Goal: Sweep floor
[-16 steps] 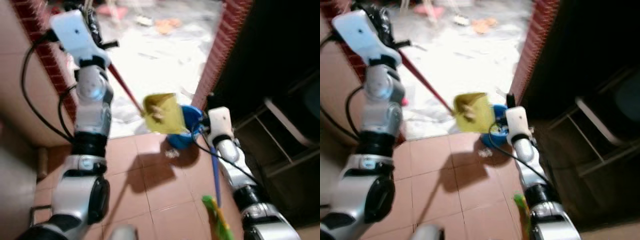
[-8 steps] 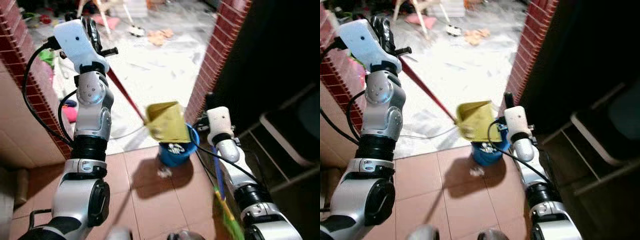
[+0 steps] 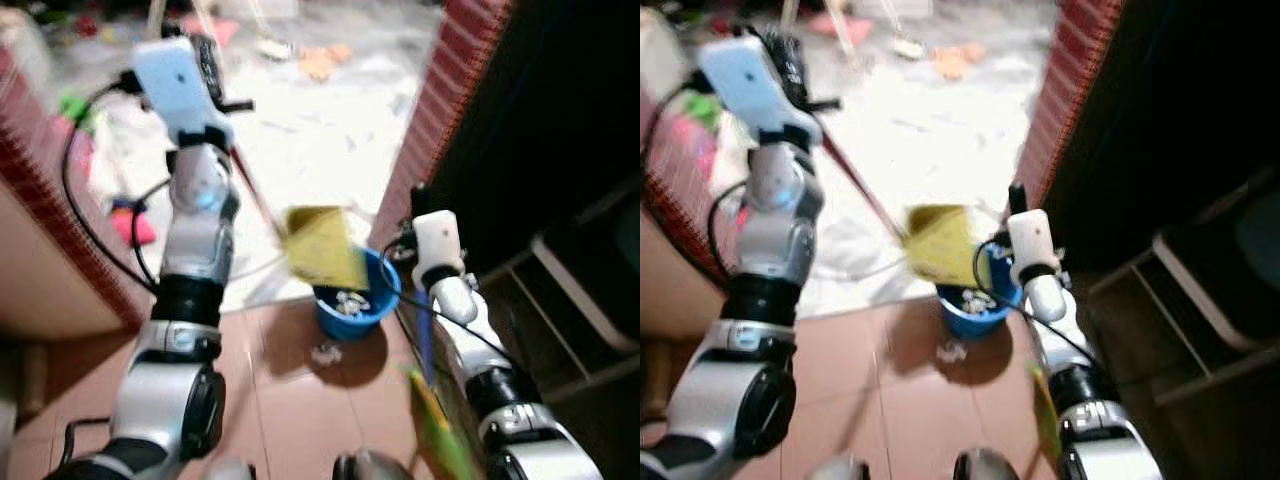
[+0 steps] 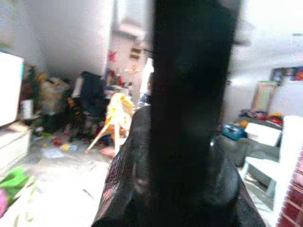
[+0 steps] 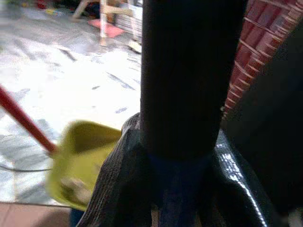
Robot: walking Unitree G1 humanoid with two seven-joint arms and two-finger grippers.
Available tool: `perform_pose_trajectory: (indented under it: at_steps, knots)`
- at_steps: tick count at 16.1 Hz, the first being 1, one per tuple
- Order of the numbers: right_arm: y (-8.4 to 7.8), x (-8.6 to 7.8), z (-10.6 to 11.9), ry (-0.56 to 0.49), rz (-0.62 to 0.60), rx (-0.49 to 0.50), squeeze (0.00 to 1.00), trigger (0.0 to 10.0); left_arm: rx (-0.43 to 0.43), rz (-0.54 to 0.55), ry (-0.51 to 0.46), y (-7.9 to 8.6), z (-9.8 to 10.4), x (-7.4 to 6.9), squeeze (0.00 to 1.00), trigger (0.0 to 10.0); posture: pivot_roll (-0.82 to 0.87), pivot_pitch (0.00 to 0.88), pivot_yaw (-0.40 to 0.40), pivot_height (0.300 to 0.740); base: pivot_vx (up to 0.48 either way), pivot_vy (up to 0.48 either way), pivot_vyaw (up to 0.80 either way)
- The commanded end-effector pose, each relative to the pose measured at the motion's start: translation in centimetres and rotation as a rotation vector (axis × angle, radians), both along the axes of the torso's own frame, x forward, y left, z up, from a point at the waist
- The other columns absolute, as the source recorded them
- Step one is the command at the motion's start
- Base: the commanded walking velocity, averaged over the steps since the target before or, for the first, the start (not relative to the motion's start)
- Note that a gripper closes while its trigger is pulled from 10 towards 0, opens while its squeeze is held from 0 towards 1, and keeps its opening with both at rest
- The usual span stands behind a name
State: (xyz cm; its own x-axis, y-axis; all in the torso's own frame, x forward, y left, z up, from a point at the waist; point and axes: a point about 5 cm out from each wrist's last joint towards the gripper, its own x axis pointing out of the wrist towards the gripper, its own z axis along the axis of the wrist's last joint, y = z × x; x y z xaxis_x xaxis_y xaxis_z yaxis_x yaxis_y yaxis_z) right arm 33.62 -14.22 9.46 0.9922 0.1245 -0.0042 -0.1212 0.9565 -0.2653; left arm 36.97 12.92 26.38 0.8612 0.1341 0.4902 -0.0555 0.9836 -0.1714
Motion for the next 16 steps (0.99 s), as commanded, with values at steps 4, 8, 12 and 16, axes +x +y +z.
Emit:
perform_pose_trajectory:
  at_steps: [4,8,12,16]
  knots:
    - [-0.9,-0.3,0.6,-0.041,-0.049,-0.040,0.00,10.0,0.098,-0.034,-0.131,-0.9,1.6,-0.9,0.00,10.0,-0.06,0.008,-0.030,0.740,0.000,0.000,0.00]
    - [-1.6,-0.8,0.8,-0.035,-0.071,-0.021,0.00,10.0,0.117,-0.078,-0.136,-2.2,1.3,-1.0,0.00,10.0,-0.07,0.017,-0.018,0.740,0.000,0.000,0.00]
    - [-1.3,-1.4,0.9,-0.034,-0.065,-0.018,0.00,10.0,0.130,-0.084,-0.143,-3.1,0.9,-1.0,0.00,10.0,-0.09,0.033,-0.010,0.740,0.000,0.000,0.00]
    - [-1.6,-2.3,1.0,-0.055,-0.071,-0.016,0.00,10.0,0.160,-0.154,-0.154,-4.5,0.7,-1.2,0.00,10.0,-0.10,0.052,0.009,0.740,0.000,0.000,0.00]
